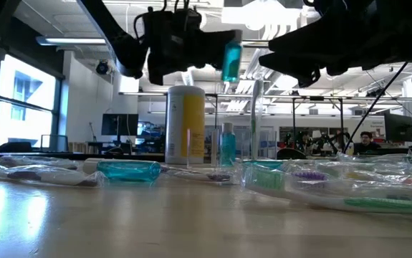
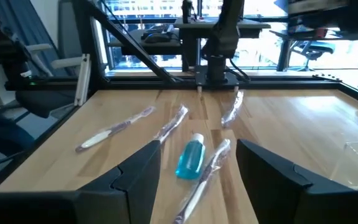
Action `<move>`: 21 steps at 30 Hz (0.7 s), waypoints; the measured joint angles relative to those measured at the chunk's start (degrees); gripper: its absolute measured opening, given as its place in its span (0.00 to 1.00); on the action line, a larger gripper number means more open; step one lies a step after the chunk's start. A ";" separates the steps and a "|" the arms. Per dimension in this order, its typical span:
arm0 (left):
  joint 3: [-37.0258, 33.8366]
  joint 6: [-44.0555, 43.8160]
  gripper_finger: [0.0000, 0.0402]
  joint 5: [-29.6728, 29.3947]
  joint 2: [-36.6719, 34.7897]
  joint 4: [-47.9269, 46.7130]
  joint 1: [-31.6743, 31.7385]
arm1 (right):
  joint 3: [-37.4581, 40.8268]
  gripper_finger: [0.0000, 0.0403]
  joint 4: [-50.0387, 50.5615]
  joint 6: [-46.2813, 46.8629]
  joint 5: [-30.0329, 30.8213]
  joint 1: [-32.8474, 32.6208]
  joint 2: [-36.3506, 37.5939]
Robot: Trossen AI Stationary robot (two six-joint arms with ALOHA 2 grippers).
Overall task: Pick & Place toothbrushing station
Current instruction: Put the top left mouthwash into the transparent organizer
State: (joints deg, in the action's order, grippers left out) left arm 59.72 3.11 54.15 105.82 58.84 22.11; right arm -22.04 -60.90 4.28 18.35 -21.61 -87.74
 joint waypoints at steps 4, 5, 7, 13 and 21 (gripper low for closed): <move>0.81 -3.91 0.20 -2.61 0.16 0.69 3.24 | 0.00 0.50 -0.32 -1.65 0.12 -1.45 0.00; 0.82 -4.63 0.20 -3.79 0.16 1.23 3.67 | 0.00 0.50 -0.50 -2.48 0.64 -1.77 0.07; 0.82 -5.85 0.20 -8.15 0.16 1.58 3.57 | 0.00 0.50 -0.59 -3.90 2.04 -2.38 0.58; 0.62 -8.91 0.20 -17.70 1.31 0.23 2.51 | 0.00 0.50 -0.76 -5.19 4.30 -2.51 1.31; -0.37 -10.74 0.20 -26.28 2.97 0.70 0.53 | 0.00 0.50 -1.12 -3.63 6.46 -2.66 1.31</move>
State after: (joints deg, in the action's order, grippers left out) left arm 59.35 -7.63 27.87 108.79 59.54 22.65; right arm -22.04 -62.02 0.65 24.81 -24.26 -86.43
